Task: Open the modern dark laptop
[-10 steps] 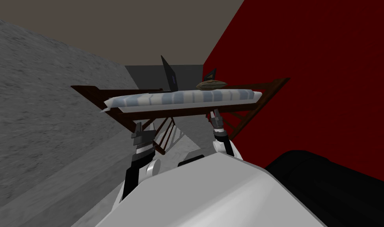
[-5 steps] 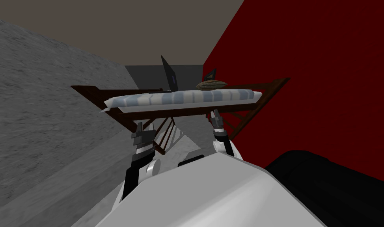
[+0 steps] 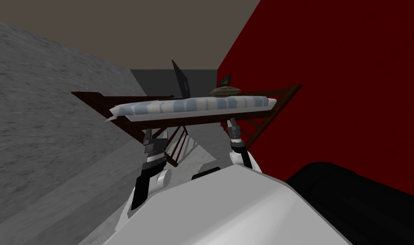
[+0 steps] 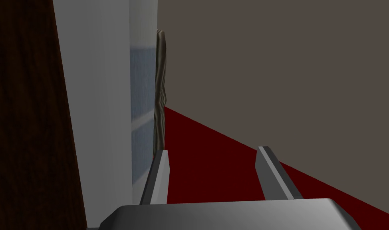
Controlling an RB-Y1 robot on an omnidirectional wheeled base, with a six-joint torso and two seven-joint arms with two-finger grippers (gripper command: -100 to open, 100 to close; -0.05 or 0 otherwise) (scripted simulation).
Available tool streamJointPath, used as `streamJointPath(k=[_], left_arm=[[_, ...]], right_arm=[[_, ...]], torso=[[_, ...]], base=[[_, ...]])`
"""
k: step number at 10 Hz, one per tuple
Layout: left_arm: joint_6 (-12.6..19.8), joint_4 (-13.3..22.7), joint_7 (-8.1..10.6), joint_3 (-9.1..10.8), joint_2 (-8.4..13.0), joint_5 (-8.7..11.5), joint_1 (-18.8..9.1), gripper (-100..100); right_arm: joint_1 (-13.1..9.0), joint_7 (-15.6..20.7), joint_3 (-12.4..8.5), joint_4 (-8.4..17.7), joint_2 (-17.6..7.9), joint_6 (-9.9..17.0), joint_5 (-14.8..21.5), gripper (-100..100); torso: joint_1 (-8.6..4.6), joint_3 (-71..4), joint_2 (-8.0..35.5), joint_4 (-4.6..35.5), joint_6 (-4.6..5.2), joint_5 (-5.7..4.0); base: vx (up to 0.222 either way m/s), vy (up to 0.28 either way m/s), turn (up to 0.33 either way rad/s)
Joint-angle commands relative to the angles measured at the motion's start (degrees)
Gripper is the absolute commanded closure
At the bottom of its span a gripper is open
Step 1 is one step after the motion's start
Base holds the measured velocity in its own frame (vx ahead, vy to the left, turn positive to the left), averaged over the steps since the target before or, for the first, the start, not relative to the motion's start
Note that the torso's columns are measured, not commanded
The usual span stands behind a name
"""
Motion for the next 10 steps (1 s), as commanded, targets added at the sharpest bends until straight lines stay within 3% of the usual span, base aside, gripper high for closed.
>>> streamJointPath(k=[1,4,5,6,7,8,9,10], left_arm=[[2.5,1.3,-1.90,2.12,3.0,-0.9,-4.4,-100],[5.5,3.1,-4.16,4.52,6.1,-2.0,-9.6,-100],[5.5,3.1,-4.16,4.52,6.1,-2.0,-10.8,-100],[7.3,4.1,-5.45,5.86,7.7,-2.7,-12.9,-100],[7.3,4.1,-5.45,5.86,7.7,-2.7,-14.2,-100],[9.3,5.3,-6.84,7.28,9.4,-3.4,-16.2,-100],[9.3,5.3,-6.84,7.28,9.4,-3.4,-17.9,-100],[11.5,6.7,-8.30,8.76,11.0,-4.2,-19.6,-100]], right_arm=[[0.0,0.0,0.0,0.0,0.0,0.0,0.0,0],[0.0,0.0,0.0,0.0,0.0,0.0,0.0,0],[0.0,0.0,0.0,0.0,0.0,0.0,0.0,0],[0.0,0.0,0.0,0.0,0.0,0.0,0.0,0],[0.0,0.0,0.0,0.0,0.0,0.0,0.0,0],[0.0,0.0,0.0,0.0,0.0,0.0,0.0,0],[0.0,0.0,0.0,0.0,0.0,0.0,0.0,0],[0.0,0.0,0.0,0.0,0.0,0.0,0.0,0]], torso=[[-0.06,-0.1,-0.1,0.0,0.02,-0.02],[0.05,-0.1,-0.2,-0.1,-0.02,0.01],[0.03,-0.1,-0.2,-0.1,0.02,0.01],[-0.01,-0.2,-0.3,-0.1,0.01,-0.01],[-0.02,-0.1,-0.2,-0.1,0.03,-0.01],[0.00,-0.1,-0.2,-0.1,0.00,-0.01],[0.02,-0.1,-0.1,0.0,0.02,0.00],[-0.01,-0.1,-0.1,0.0,0.00,-0.01]], base=[[-0.088,-0.013,-0.149],[-0.085,0.008,-0.088],[-0.054,0.002,-0.065],[-0.059,0.001,-0.134],[-0.056,0.011,-0.047],[-0.069,0.010,-0.111],[-0.064,0.004,-0.067],[-0.072,-0.001,-0.100]])
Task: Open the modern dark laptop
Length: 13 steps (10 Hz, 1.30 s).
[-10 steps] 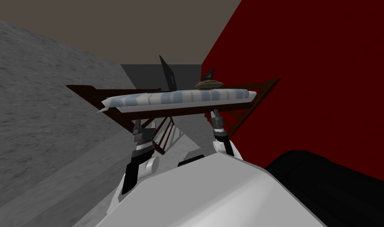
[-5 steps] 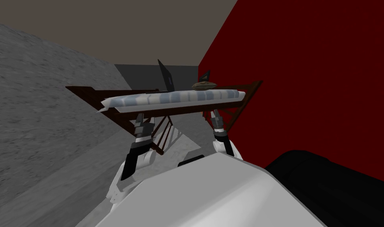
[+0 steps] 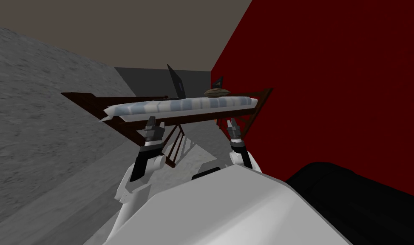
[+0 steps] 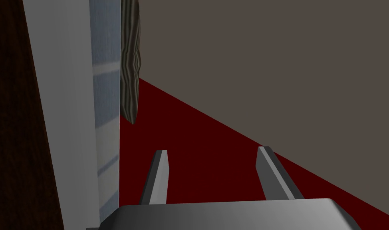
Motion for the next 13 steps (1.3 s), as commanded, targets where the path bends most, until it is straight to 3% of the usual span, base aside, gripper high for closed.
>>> streamJointPath(k=[1,2,3,5,6,8,9,11,12,13], left_arm=[[2.3,1.8,-1.71,1.63,1.9,-1.0,-4.3,-100],[2.3,1.8,-1.71,1.63,1.9,-1.0,-5.1,-100],[4.6,3.3,-3.25,3.16,3.5,-1.9,-7.2,-100],[4.6,3.3,-3.25,3.16,3.5,-1.9,-9.2,-100],[7.1,4.9,-4.85,4.71,5.1,-2.8,-11.3,-100],[7.1,4.9,-4.85,4.71,5.1,-2.8,-13.5,-100],[9.8,6.7,-6.49,6.29,6.6,-3.9,-15.5,-100],[9.8,6.7,-6.49,6.29,6.6,-3.9,-18.0,-100],[12.5,8.6,-8.17,7.88,8.1,-4.9,-20.5,-100],[12.5,8.6,-8.17,7.88,8.1,-4.9,-22.6,-100]], right_arm=[[0.0,0.0,0.0,0.0,0.0,0.0,0.0,0],[0.0,0.0,0.0,0.0,0.0,0.0,0.0,0],[0.0,0.0,0.0,0.0,0.0,0.0,0.0,0],[0.0,0.0,0.0,0.0,0.0,0.0,0.0,0],[0.0,0.0,0.0,0.0,0.0,0.0,0.0,0],[0.0,0.0,0.0,0.0,0.0,0.0,0.0,0],[0.0,0.0,0.0,0.0,0.0,0.0,0.0,0],[0.0,0.0,0.0,0.0,0.0,0.0,0.0,0],[0.0,0.0,0.0,0.0,0.0,0.0,0.0,0],[0.0,0.0,0.0,0.0,0.0,0.0,0.0,0]], torso=[[-0.01,0.0,0.0,0.0,0.02,-0.01],[-0.02,0.0,0.0,0.0,0.01,-0.01],[-0.01,-0.1,-0.2,0.0,0.00,0.00],[0.03,0.0,-0.1,0.0,0.02,0.01],[0.03,-0.1,-0.1,0.0,0.01,0.01],[0.00,0.0,0.0,0.0,0.01,0.00],[-0.01,0.0,0.0,0.0,0.00,0.00],[0.01,0.0,0.0,0.0,0.00,0.00],[0.00,0.0,-0.1,0.0,0.00,0.00],[0.01,0.0,0.0,0.0,0.04,0.00]], base=[[-0.062,0.000,-0.072],[-0.025,0.001,-0.008],[-0.054,-0.003,-0.162],[-0.031,0.003,-0.014],[-0.032,0.002,-0.123],[-0.029,0.003,-0.045],[-0.048,0.003,-0.139],[-0.034,0.003,-0.030],[-0.046,0.002,-0.113],[-0.041,0.004,-0.093]])
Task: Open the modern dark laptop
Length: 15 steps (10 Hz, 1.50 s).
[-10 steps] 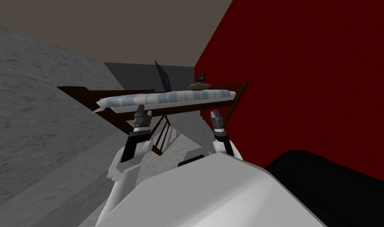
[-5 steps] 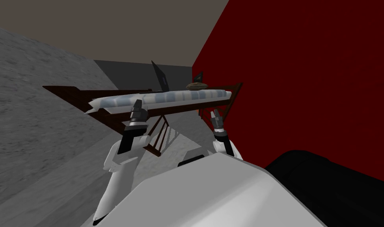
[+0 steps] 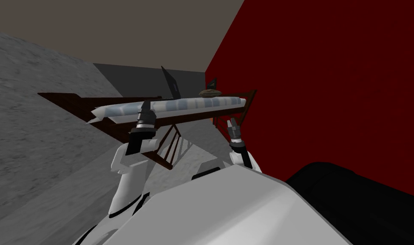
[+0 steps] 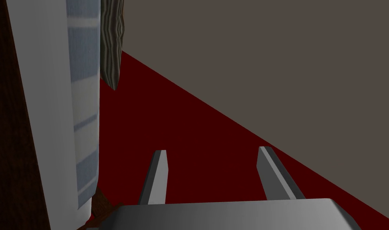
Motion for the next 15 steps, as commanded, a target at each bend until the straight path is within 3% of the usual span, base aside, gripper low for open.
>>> streamJointPath(k=[1,3,4,6,7,9,10,12,13,15], left_arm=[[3.7,2.3,-2.64,2.36,1.9,-1.6,-5.1,-100],[4.3,2.3,-2.64,2.36,1.9,-1.6,-7.5,-100],[6.9,4.5,-4.37,3.93,3.3,-2.8,-9.5,-100],[7.3,4.5,-4.37,3.93,3.3,-2.8,-12.3,-100],[10.0,6.7,-6.11,5.48,4.5,-4.0,-14.6,-100],[10.4,6.7,-6.11,5.48,4.5,-4.0,-17.1,-100],[13.1,9.1,-7.85,7.00,5.6,-5.3,-19.5,-100],[13.6,9.1,-7.85,7.00,5.6,-5.3,-22.1,-100],[16.6,11.6,-9.59,8.47,6.7,-6.6,-24.3,-100],[16.9,11.6,-9.59,8.47,6.7,-6.6,-27.0,-100]], right_arm=[[0.0,0.0,0.0,0.0,0.0,0.0,0.0,0],[0.0,0.0,0.0,0.0,0.0,0.0,0.0,0],[0.0,0.0,0.0,0.0,0.0,0.0,0.0,0],[0.0,0.0,0.0,0.0,0.0,0.0,0.0,0],[0.0,0.0,0.0,0.0,0.0,0.0,0.0,0],[0.0,0.0,0.0,0.0,0.0,0.0,0.0,0],[0.0,0.0,0.0,0.0,0.0,0.0,0.0,0],[0.0,0.0,0.0,0.0,0.0,0.0,0.0,0],[0.0,0.0,0.0,0.0,0.0,0.0,0.0,0],[0.0,0.0,0.0,0.0,0.0,0.0,0.0,0]], torso=[[0.00,0.0,0.0,0.0,-0.03,0.00],[0.00,0.0,0.0,0.0,-0.05,0.00],[0.01,0.0,-0.1,0.0,-0.04,0.01],[0.02,0.0,0.0,0.0,-0.04,0.01],[0.01,0.0,0.0,0.0,-0.05,0.01],[-0.01,0.0,0.0,0.0,-0.03,-0.01],[-0.01,0.0,0.0,0.0,-0.05,0.00],[0.00,0.0,0.0,0.0,-0.04,0.00],[0.00,0.0,0.0,0.0,-0.05,0.01],[0.01,0.0,0.0,0.0,-0.03,0.00]], base=[[-0.041,-0.003,-0.149],[-0.025,0.004,-0.024],[-0.025,0.001,-0.138],[-0.020,0.007,-0.037],[-0.025,0.004,-0.118],[-0.017,0.005,-0.045],[-0.013,0.006,-0.120],[-0.012,0.005,-0.036],[-0.010,0.003,-0.132],[-0.008,0.008,-0.030]])
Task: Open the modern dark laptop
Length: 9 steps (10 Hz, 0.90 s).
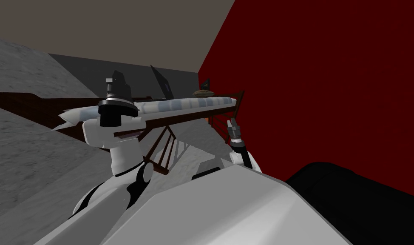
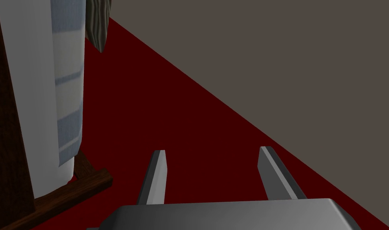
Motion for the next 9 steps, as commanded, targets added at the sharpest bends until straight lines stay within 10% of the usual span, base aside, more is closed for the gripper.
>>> streamJointPath(k=[1,9], left_arm=[[3.0,2.9,-1.97,1.65,1.3,-1.4,-4.5,-100],[10.8,8.3,-5.34,4.35,2.8,-4.1,-16.9,-100]], right_arm=[[0.0,0.0,0.0,0.0,0.0,0.0,0.0,0],[0.0,0.0,0.0,0.0,0.0,0.0,0.0,0]], torso=[[-0.01,0.0,0.0,0.0,-0.01,0.00],[0.00,0.0,0.0,0.0,0.00,0.00]], base=[[-0.006,0.006,-0.089],[0.002,0.011,-0.056]])
